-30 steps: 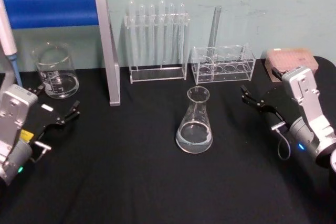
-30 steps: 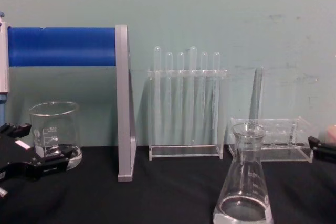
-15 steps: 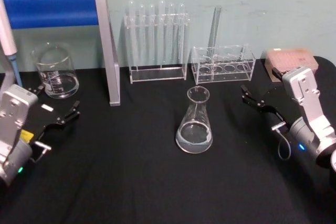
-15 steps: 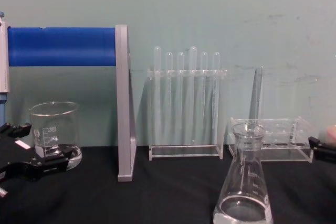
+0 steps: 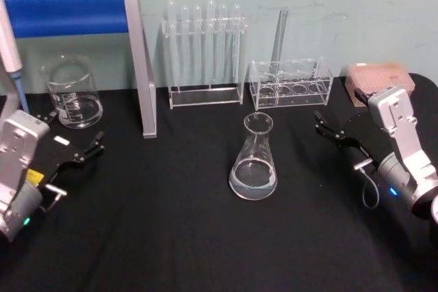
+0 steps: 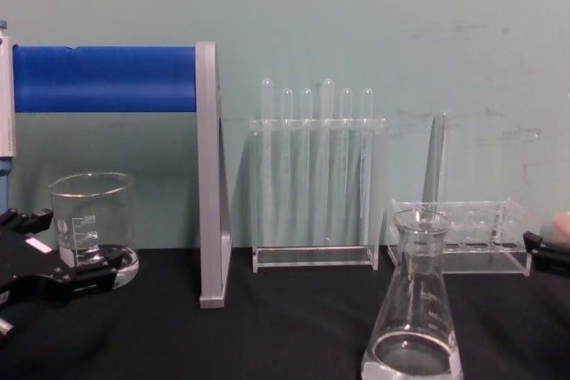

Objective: Grasp the erlenmeyer flask with one hand, shake it three times, then place it back.

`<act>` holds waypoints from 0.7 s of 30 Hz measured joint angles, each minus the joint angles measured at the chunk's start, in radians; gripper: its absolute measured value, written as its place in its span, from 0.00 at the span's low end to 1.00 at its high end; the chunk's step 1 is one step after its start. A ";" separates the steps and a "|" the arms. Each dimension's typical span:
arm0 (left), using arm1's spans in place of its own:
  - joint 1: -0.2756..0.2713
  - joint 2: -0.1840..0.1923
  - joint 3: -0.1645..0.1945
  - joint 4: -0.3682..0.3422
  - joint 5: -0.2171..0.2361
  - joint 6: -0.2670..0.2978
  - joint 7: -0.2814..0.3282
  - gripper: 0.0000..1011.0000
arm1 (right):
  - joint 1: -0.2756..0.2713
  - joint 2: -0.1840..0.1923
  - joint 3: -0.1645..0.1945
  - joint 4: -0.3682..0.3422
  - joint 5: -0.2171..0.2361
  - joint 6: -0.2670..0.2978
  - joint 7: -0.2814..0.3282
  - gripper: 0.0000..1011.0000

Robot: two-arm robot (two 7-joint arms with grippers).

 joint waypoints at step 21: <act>0.000 0.000 0.000 0.000 0.000 0.000 0.000 0.99 | 0.000 0.000 0.000 0.000 0.000 0.000 0.000 0.99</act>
